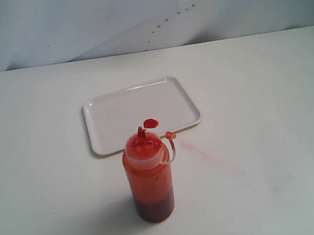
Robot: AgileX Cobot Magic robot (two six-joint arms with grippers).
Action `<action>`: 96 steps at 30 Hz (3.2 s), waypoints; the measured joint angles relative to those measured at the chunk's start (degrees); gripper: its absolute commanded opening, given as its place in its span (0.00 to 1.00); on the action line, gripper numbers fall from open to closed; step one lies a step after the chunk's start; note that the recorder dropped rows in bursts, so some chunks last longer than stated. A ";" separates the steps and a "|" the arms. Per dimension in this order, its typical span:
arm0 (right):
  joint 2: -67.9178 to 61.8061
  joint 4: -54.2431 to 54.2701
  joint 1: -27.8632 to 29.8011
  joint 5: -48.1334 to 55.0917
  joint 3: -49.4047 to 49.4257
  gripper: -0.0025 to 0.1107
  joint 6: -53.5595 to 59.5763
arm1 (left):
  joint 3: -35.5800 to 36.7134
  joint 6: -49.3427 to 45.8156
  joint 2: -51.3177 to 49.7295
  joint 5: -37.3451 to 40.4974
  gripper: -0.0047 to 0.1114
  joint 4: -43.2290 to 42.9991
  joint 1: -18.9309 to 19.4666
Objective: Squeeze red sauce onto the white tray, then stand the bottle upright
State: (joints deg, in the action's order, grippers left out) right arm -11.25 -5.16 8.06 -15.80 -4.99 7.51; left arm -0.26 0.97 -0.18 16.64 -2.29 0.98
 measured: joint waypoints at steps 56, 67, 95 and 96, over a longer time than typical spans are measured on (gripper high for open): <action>10.87 5.16 -10.07 34.99 4.81 0.02 -8.98 | 0.00 -0.02 0.00 0.00 0.04 0.00 0.00; 10.87 5.16 -8.45 35.03 4.81 0.02 -8.04 | 0.00 -0.02 0.00 0.00 0.04 0.00 0.00; 10.87 5.16 -8.45 35.12 4.81 0.02 -7.51 | 0.00 -0.02 0.00 0.00 0.04 0.00 0.00; 10.87 5.16 -8.45 35.12 4.81 0.02 -7.51 | 0.00 -0.02 0.00 0.00 0.04 0.00 0.00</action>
State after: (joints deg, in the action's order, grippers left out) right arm -0.38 0.00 -0.38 19.32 -0.17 0.00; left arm -0.26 0.94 -0.18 16.64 -2.29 0.98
